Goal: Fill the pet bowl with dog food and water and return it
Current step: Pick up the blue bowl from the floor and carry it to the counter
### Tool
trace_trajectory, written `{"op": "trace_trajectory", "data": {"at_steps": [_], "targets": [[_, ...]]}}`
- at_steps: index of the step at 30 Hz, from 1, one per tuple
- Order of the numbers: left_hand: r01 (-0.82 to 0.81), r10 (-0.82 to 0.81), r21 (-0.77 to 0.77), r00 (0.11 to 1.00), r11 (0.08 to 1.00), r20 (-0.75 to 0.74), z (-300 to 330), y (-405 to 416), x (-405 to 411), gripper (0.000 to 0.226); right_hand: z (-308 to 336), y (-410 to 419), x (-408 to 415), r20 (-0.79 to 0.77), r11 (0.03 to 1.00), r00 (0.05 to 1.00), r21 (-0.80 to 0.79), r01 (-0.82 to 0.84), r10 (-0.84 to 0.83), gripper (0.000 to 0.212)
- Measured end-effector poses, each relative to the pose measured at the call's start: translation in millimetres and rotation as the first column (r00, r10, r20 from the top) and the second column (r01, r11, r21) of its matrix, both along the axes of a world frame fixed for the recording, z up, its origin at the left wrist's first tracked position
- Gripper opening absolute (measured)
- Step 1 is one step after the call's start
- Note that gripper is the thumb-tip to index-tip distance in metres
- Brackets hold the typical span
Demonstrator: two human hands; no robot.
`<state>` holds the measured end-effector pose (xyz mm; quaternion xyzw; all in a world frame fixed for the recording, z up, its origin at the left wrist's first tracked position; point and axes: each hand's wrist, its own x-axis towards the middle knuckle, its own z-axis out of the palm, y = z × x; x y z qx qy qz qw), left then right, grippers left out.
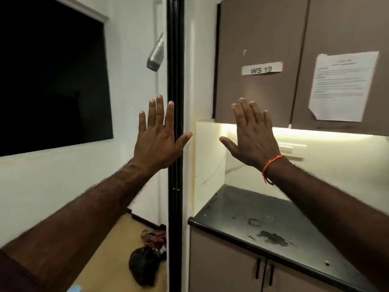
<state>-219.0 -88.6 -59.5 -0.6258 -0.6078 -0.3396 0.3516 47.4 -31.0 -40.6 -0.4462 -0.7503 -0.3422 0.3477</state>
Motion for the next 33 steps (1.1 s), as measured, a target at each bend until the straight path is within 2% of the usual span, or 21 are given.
{"op": "trace_trajectory", "data": {"at_steps": [8, 14, 23, 33], "targets": [[-0.250, 0.250, -0.027, 0.968, 0.968, -0.008, -18, -42, -91, 0.095, -16, 5, -111, -0.003, 0.972, 0.972, -0.015, -0.234, 0.234, 0.090], [-0.416, 0.416, -0.066, 0.909, 0.907, -0.003, -40, -69, -163, 0.095, -38, 14, -211, -0.022, 0.909, 0.911, -0.067, -0.412, 0.411, 0.089], [-0.522, 0.528, -0.114, 0.849, 0.845, 0.028, -68, -56, -231, 0.096, -71, 47, -320, 0.013, 0.837, 0.843, -0.131, -0.532, 0.538, 0.088], [-0.591, 0.624, -0.253, 0.778, 0.766, 0.069, -125, -22, -292, 0.096, -122, 99, -416, -0.004, 0.719, 0.744, -0.255, -0.647, 0.668, 0.088]]}}
